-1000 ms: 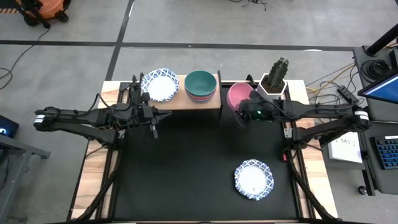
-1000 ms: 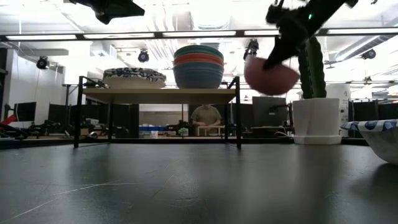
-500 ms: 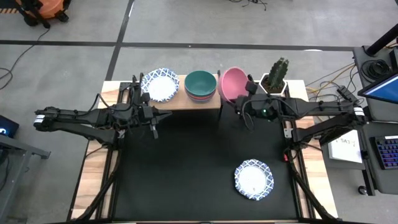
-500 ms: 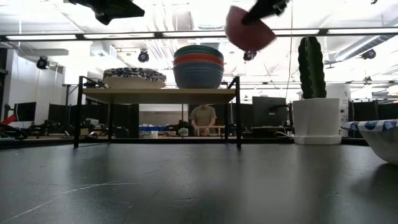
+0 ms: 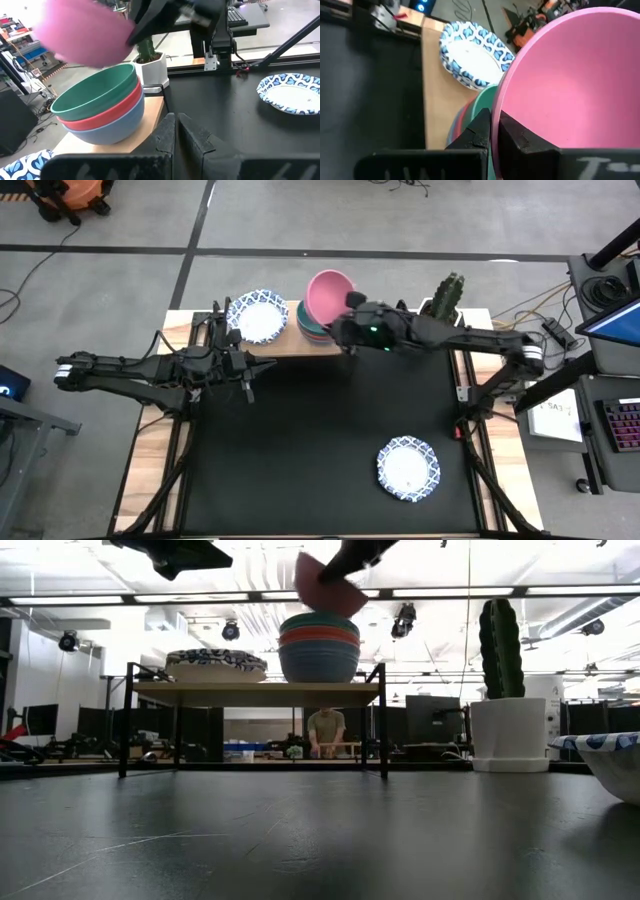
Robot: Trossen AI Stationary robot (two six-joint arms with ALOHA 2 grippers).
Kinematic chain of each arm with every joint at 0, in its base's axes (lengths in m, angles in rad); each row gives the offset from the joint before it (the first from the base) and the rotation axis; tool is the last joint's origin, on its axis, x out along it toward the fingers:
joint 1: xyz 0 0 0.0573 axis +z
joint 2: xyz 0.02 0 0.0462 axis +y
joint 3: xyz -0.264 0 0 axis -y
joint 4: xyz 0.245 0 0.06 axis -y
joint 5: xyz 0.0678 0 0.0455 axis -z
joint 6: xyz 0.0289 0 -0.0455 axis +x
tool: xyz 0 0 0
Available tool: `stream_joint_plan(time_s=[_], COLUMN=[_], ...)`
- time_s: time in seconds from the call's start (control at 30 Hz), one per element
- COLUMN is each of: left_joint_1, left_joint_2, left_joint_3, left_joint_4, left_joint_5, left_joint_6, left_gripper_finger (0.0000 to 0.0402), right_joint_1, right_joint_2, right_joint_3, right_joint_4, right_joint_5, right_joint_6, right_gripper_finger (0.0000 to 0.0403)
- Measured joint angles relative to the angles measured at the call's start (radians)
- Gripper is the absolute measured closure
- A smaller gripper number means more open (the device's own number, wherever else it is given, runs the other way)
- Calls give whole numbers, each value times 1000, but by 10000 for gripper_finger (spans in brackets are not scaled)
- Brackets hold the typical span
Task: Place and stack bowls onto a shelf
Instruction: Stack the pink bowl on top of the green bowl on the shelf
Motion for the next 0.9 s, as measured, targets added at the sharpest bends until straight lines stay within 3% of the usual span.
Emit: stream_joint_plan(time_s=[0.27,0.67,0.9], left_joint_1=[0,0,0], left_joint_2=[0,0,0], left_joint_3=[-2,-16,-18], left_joint_4=[-7,-5,-6], left_joint_5=[0,0,0], left_joint_6=[-5,-24,-31], left_gripper_finger=[400,400,400], right_joint_1=[-49,-64,-62], right_joint_2=[112,98,83], right_joint_3=[73,75,75], right_joint_4=[-30,-27,-19], right_joint_5=[-67,-78,-78], right_joint_6=[8,46,64], right_gripper_finger=[376,284,263])
